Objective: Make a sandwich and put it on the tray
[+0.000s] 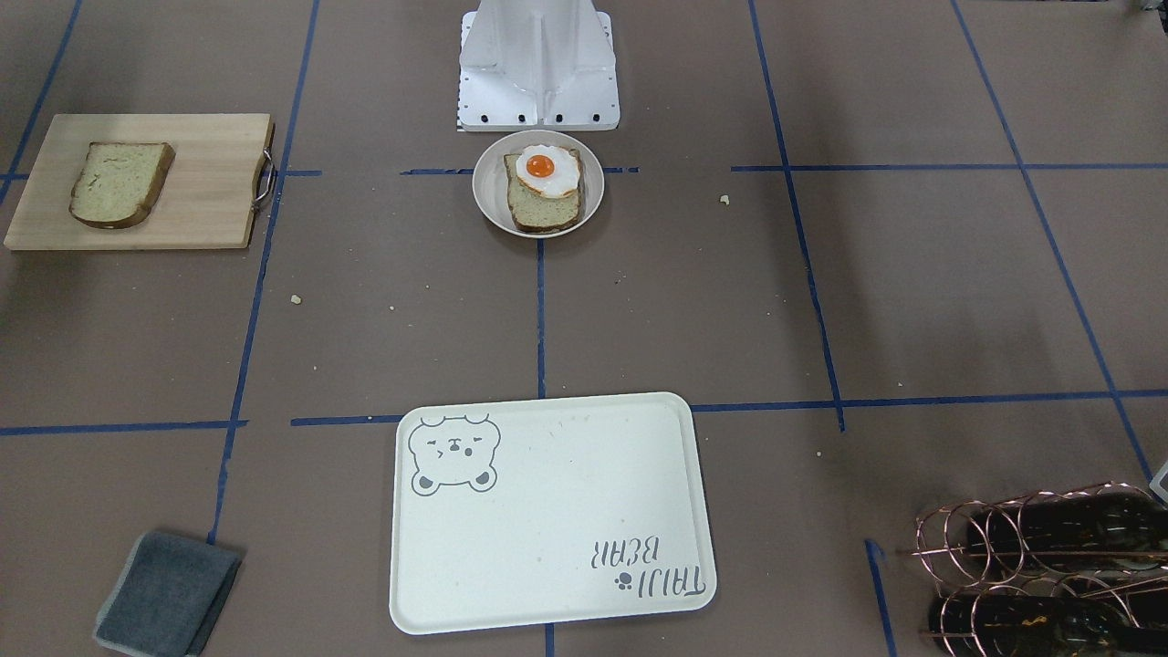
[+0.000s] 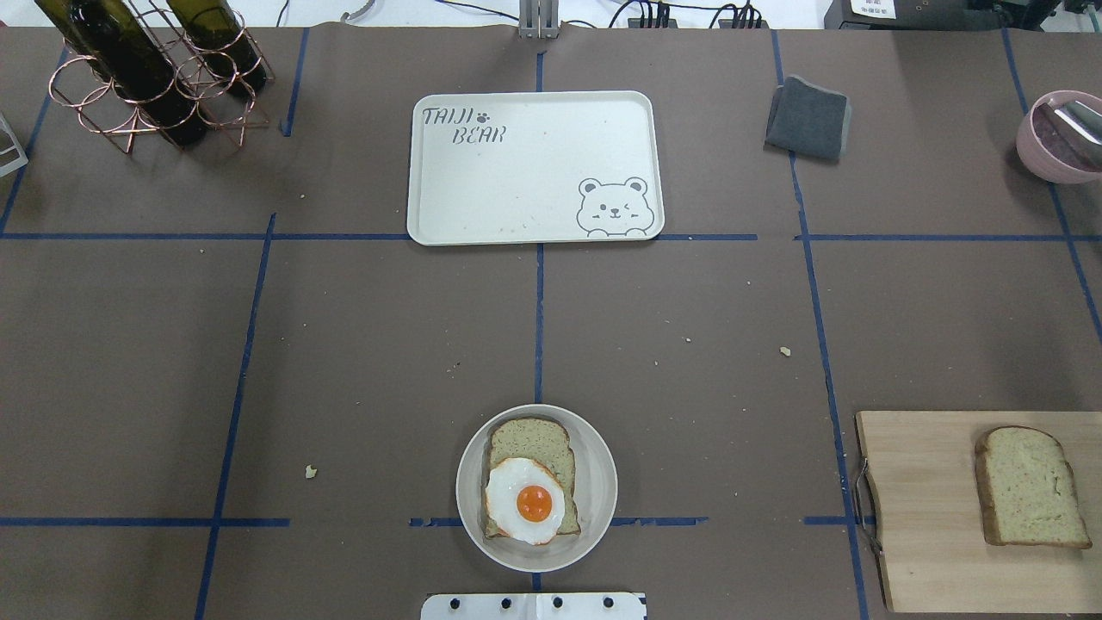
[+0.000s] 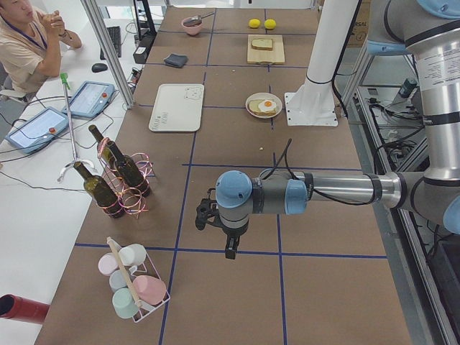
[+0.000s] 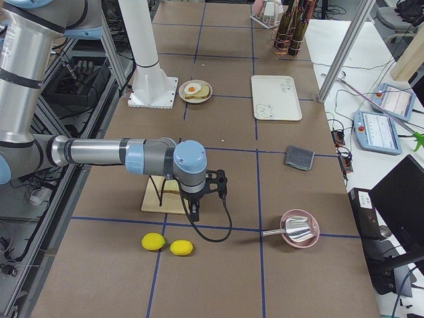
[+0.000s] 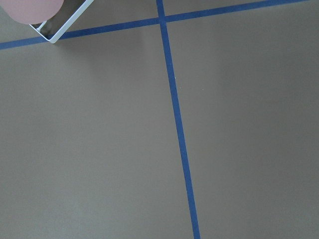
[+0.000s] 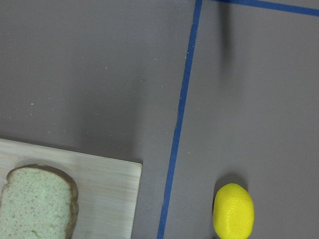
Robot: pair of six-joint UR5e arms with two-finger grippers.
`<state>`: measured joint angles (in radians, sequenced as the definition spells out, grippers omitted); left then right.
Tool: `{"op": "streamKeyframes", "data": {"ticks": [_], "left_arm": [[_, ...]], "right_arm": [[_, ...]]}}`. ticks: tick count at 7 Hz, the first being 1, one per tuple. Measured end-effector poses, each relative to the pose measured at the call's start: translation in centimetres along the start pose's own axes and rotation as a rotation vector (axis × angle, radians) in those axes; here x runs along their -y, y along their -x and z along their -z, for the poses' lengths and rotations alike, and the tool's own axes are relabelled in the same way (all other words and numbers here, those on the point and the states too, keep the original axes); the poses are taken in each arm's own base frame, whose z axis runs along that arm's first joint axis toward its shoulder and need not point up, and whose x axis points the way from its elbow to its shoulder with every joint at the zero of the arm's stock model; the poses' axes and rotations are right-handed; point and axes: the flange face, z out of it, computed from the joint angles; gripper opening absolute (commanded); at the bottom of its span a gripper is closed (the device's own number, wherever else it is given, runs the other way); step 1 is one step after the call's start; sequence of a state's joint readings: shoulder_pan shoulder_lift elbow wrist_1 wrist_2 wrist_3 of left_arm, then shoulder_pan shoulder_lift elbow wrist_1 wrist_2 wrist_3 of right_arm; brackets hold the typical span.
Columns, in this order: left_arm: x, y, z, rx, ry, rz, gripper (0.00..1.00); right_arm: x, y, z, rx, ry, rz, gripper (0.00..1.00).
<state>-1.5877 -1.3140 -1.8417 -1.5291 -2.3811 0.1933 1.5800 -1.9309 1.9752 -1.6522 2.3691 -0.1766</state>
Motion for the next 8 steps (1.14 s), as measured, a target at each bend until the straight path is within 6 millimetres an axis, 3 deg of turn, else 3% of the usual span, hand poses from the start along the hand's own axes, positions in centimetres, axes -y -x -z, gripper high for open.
{"op": "streamKeyframes", "data": {"ticks": [4,6,8], "left_arm": [[0.1,-0.4,0.3,-0.006,-0.010,-0.014,1.00],[0.3,-0.9,0.8,-0.004,-0.023,-0.029,1.00],[0.5,-1.4,1.3,-0.003,-0.032,-0.040,1.00]], "right_arm": [[3.2,1.5,1.7,0.013,-0.054,0.026,1.00],[2.3,2.7,1.3,0.048,-0.129,0.088,1.00],[0.3,5.4,-1.1,0.088,-0.174,0.080,0.99]]}}
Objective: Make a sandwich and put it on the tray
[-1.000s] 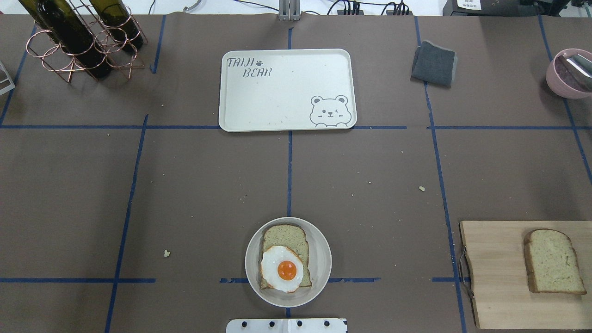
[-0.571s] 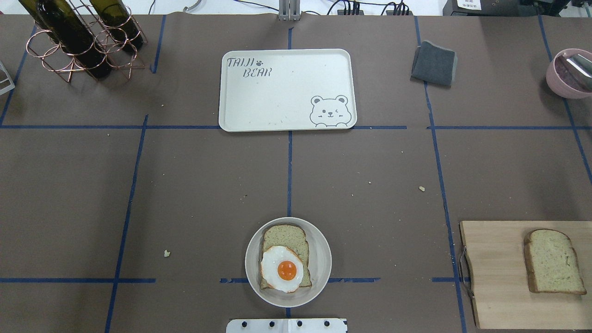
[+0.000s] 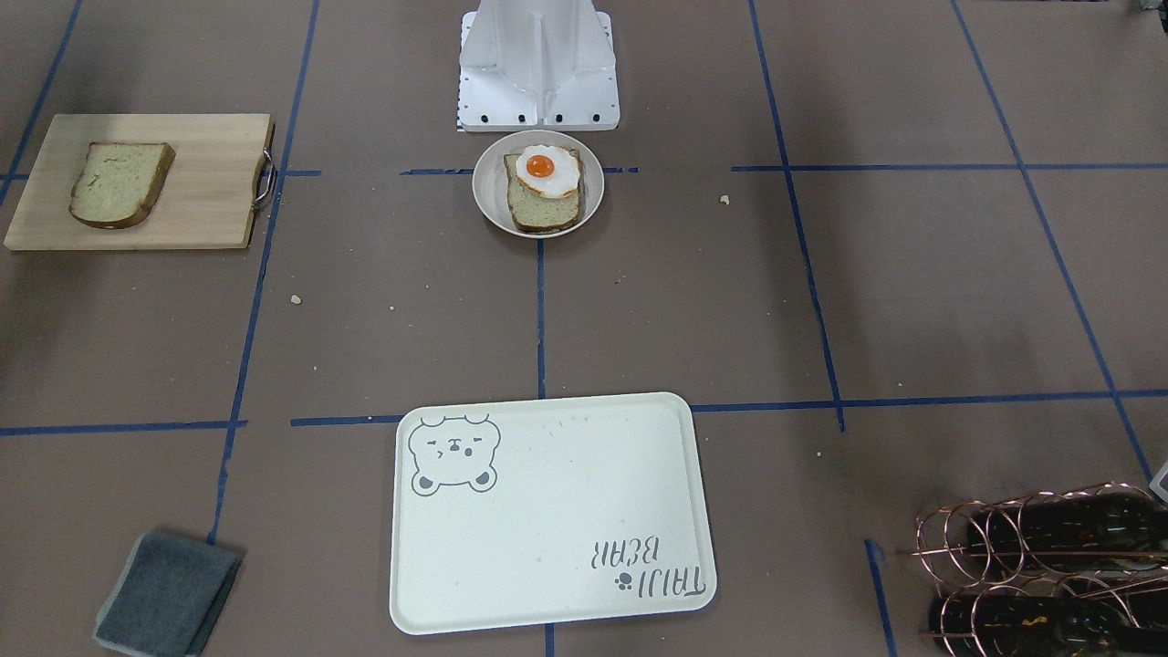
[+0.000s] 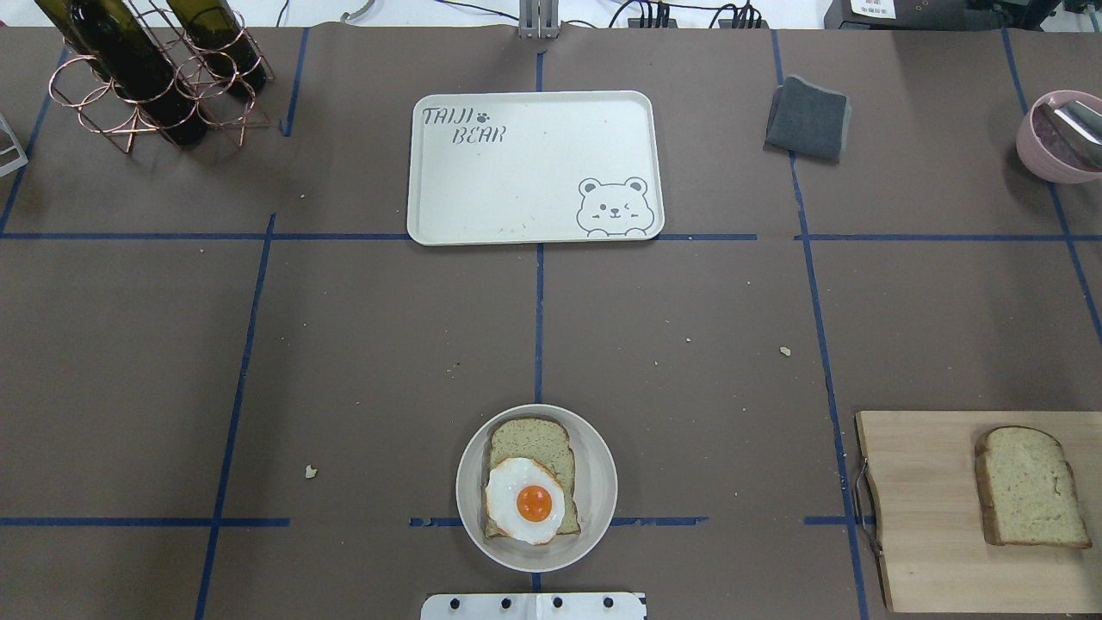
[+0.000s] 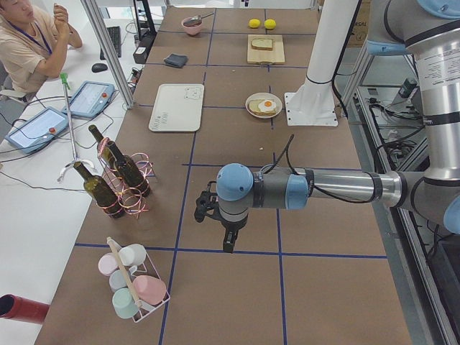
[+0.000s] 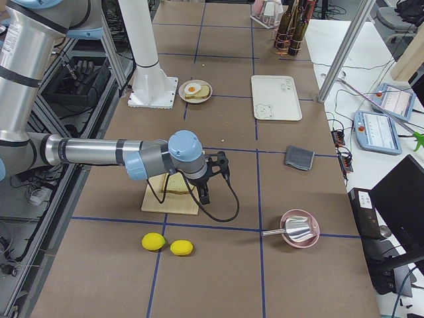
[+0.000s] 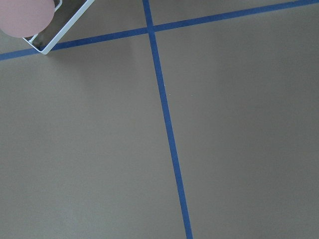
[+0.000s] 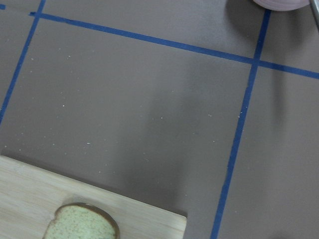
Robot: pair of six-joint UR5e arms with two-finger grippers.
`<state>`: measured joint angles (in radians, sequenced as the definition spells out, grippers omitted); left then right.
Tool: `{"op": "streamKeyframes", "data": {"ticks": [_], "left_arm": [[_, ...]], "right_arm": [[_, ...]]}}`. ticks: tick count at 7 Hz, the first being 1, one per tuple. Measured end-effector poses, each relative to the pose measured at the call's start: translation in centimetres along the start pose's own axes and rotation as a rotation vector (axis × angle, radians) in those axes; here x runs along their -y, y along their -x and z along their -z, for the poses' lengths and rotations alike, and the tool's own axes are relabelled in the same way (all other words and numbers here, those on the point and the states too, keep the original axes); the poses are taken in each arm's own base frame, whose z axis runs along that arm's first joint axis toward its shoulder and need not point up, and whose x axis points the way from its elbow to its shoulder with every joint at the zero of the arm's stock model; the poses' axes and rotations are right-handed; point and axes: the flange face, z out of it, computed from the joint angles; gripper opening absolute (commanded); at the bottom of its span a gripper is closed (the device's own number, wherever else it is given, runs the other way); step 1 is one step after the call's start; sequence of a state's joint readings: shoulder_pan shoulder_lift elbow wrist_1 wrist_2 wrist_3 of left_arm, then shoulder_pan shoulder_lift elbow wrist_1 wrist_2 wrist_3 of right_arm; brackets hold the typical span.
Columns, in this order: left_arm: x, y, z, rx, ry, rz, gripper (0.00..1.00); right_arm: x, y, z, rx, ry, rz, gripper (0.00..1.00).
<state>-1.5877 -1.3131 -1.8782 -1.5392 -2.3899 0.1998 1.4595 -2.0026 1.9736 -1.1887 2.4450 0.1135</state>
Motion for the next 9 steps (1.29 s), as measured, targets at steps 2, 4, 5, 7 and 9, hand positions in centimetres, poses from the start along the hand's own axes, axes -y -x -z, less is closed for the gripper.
{"op": "streamKeyframes", "data": {"ticks": [2,4,5,7,9], "left_arm": [[0.2,-0.3,0.3,0.001,-0.008,-0.008,1.00],[0.3,-0.5,0.5,0.001,-0.013,-0.015,1.00],[0.3,-0.6,0.6,0.001,-0.014,-0.016,1.00],[0.4,-0.8,0.7,0.002,-0.018,-0.020,1.00],[0.5,-0.9,0.9,0.003,-0.021,-0.023,1.00]], "right_arm": [[-3.3,2.0,-3.4,0.045,-0.005,-0.099,0.98],[-6.9,1.0,-7.6,0.072,-0.044,-0.151,0.88],[-8.5,0.5,-9.6,0.082,-0.059,-0.170,0.85],[-9.9,1.5,-12.5,0.092,-0.049,-0.176,0.82],[-10.6,2.9,-14.5,0.078,-0.018,-0.138,0.71]]}}
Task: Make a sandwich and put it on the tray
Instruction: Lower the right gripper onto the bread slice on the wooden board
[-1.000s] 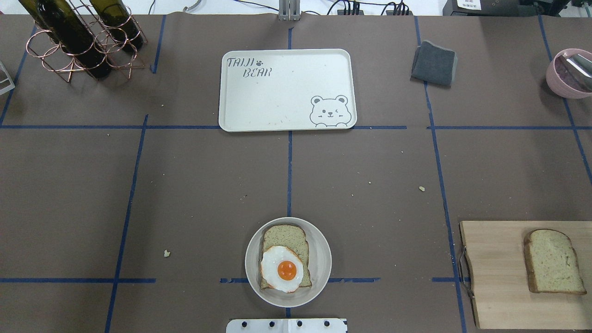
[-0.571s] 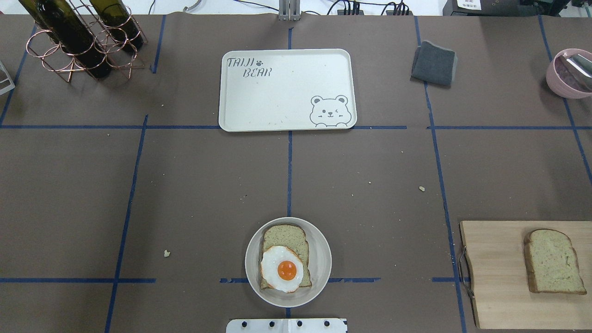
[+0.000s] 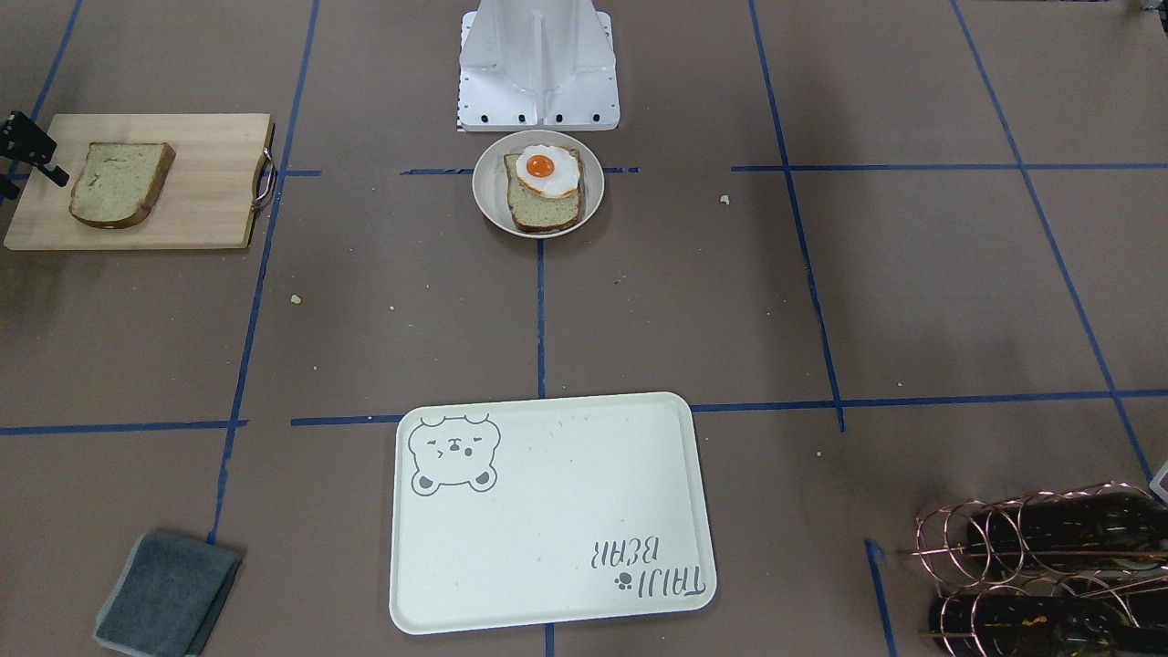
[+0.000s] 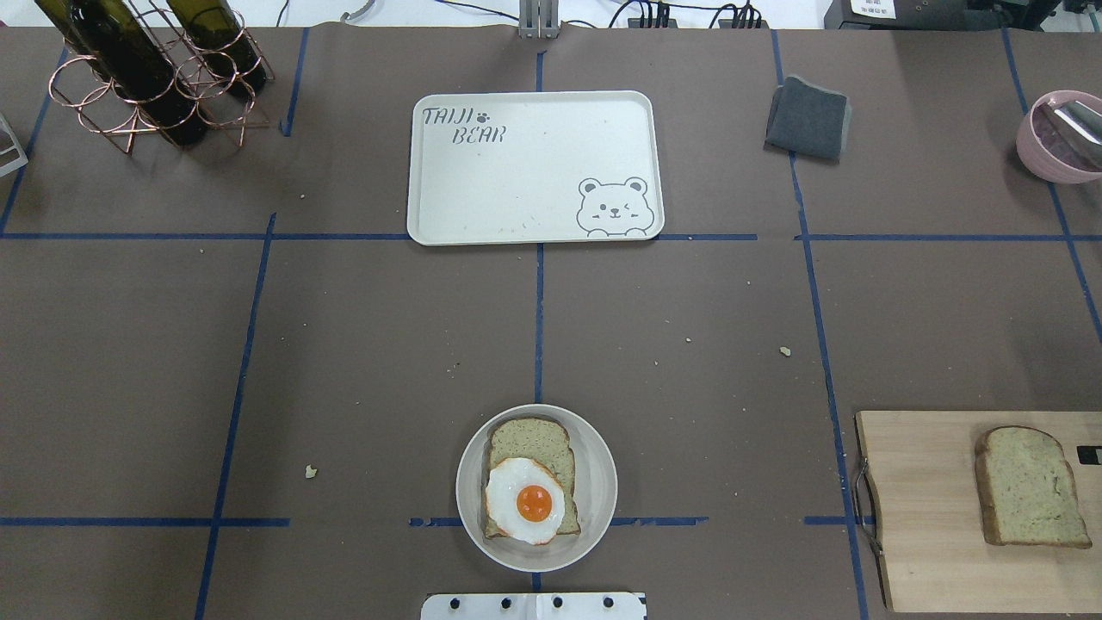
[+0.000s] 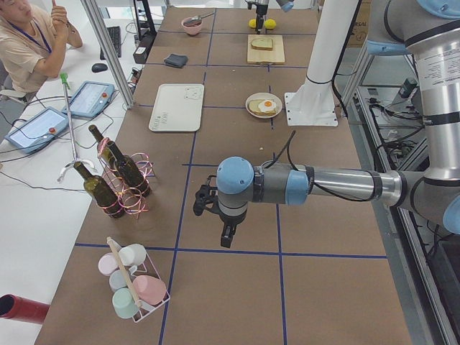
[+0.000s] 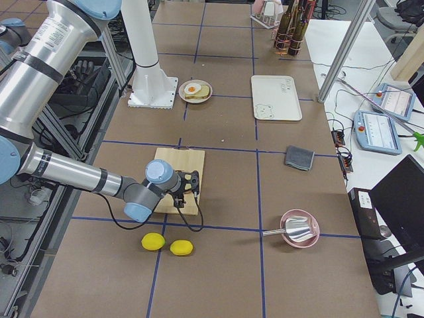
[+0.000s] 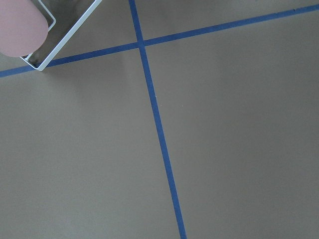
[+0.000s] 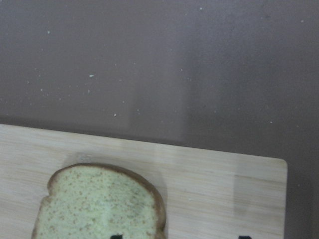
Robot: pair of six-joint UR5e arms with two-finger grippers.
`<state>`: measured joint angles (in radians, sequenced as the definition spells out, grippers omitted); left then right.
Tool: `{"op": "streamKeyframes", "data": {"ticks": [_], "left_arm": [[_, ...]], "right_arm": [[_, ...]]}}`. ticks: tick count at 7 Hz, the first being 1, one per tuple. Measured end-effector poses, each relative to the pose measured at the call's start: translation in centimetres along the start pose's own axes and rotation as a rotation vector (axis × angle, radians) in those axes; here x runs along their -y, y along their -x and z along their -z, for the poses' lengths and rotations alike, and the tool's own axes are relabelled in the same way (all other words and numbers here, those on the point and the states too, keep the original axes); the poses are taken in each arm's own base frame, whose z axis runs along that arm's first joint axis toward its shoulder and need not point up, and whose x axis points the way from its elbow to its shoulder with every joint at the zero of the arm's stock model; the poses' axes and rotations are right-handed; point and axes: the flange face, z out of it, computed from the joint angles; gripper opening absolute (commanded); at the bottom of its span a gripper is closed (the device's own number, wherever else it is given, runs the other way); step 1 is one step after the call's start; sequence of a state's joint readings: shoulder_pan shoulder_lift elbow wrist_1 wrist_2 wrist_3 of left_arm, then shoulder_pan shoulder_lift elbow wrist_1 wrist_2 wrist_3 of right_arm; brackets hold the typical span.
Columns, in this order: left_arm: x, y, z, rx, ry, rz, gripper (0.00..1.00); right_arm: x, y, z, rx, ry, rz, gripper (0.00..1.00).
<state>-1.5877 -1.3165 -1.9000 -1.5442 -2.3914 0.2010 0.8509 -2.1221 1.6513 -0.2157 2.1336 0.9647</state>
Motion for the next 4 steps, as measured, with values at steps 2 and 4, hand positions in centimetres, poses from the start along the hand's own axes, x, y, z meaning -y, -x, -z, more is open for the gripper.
{"op": "streamKeyframes", "data": {"ticks": [2,4], "left_arm": [[0.08,-0.04,0.05,0.000,-0.002,-0.002,1.00],[0.14,-0.07,0.08,0.000,-0.002,-0.003,1.00]], "right_arm": [[-0.80,0.35,-0.81,-0.009,0.028,0.020,0.70],[-1.28,0.77,-1.48,-0.011,0.049,0.039,0.66]]}}
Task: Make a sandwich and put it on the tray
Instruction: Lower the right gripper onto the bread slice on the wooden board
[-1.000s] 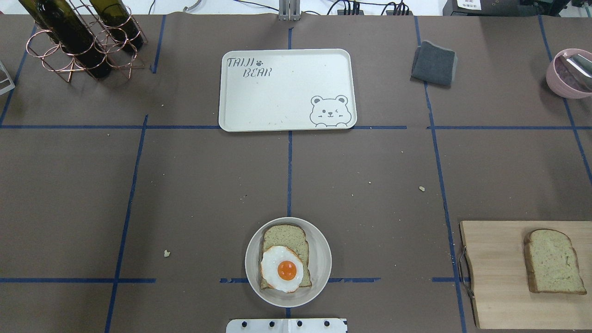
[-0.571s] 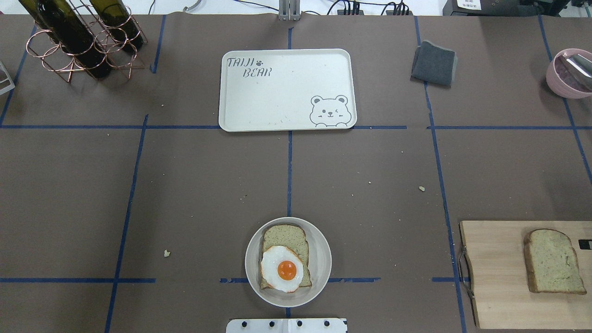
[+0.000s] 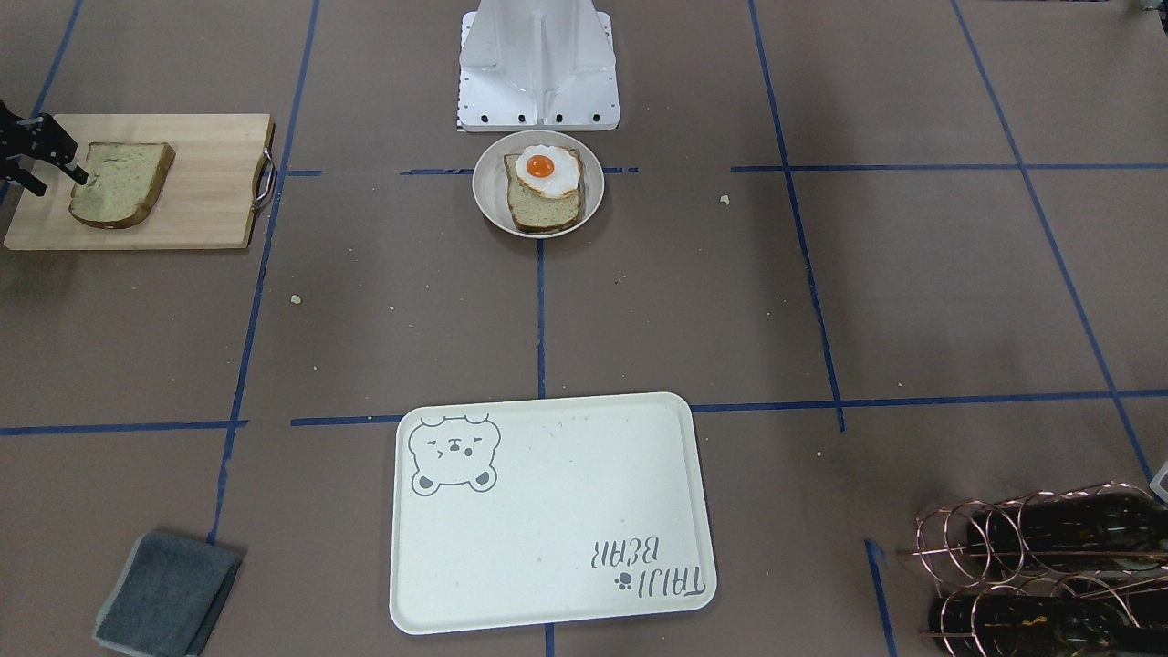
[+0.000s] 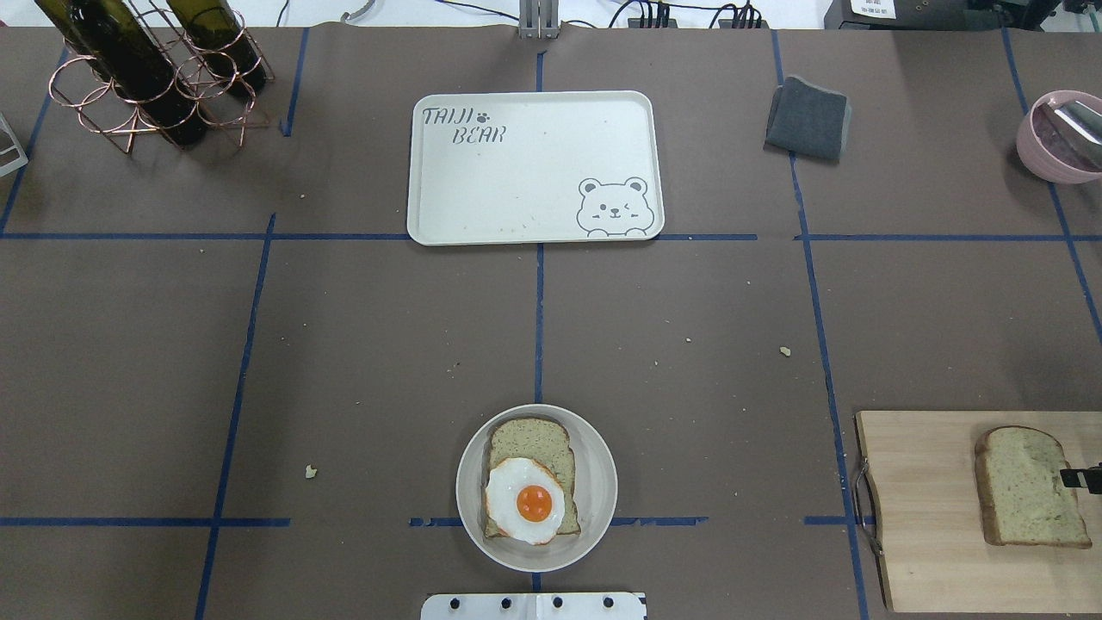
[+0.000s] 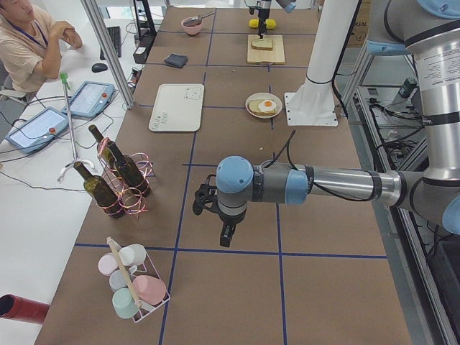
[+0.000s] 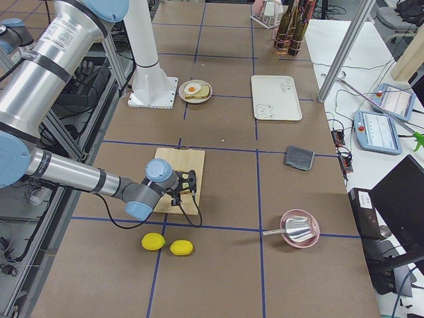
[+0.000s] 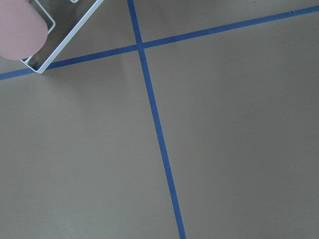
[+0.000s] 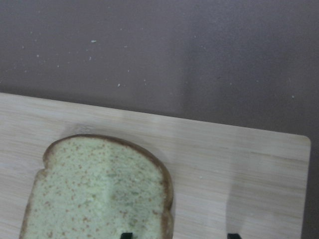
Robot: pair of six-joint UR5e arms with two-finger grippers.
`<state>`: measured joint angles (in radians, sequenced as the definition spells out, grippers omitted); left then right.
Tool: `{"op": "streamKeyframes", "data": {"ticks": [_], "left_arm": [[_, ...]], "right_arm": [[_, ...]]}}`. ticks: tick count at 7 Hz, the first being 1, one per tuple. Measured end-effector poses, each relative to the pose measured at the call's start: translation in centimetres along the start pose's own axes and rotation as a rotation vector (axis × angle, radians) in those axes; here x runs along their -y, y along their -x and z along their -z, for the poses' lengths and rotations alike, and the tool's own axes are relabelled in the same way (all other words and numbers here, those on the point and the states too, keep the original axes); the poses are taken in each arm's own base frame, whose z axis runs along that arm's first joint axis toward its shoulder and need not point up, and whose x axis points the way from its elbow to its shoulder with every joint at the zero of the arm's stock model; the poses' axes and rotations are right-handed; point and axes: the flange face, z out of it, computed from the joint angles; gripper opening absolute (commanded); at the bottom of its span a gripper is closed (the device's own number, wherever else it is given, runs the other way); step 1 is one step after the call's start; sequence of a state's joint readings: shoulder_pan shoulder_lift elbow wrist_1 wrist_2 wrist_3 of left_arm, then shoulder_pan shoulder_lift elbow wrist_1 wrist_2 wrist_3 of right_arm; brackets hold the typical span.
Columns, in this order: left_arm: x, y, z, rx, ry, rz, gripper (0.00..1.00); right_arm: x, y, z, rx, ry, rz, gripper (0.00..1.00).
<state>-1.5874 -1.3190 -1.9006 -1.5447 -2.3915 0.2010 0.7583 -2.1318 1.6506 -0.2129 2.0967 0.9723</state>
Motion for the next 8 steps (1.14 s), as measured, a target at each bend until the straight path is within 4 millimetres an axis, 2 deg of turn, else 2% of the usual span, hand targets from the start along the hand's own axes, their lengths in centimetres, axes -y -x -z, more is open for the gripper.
{"op": "streamKeyframes", "data": {"ticks": [5,6,8], "left_arm": [[0.2,-0.1,0.1,0.001,-0.002,-0.002,1.00],[0.2,-0.1,0.1,0.001,-0.003,-0.003,1.00],[0.3,-0.3,0.3,0.001,-0.007,-0.007,1.00]], "right_arm": [[-0.5,1.2,-0.5,0.034,0.014,0.030,0.29],[-0.5,1.2,-0.6,0.036,0.016,0.032,0.02],[-0.6,1.3,-0.7,0.037,0.019,0.038,0.00]]}}
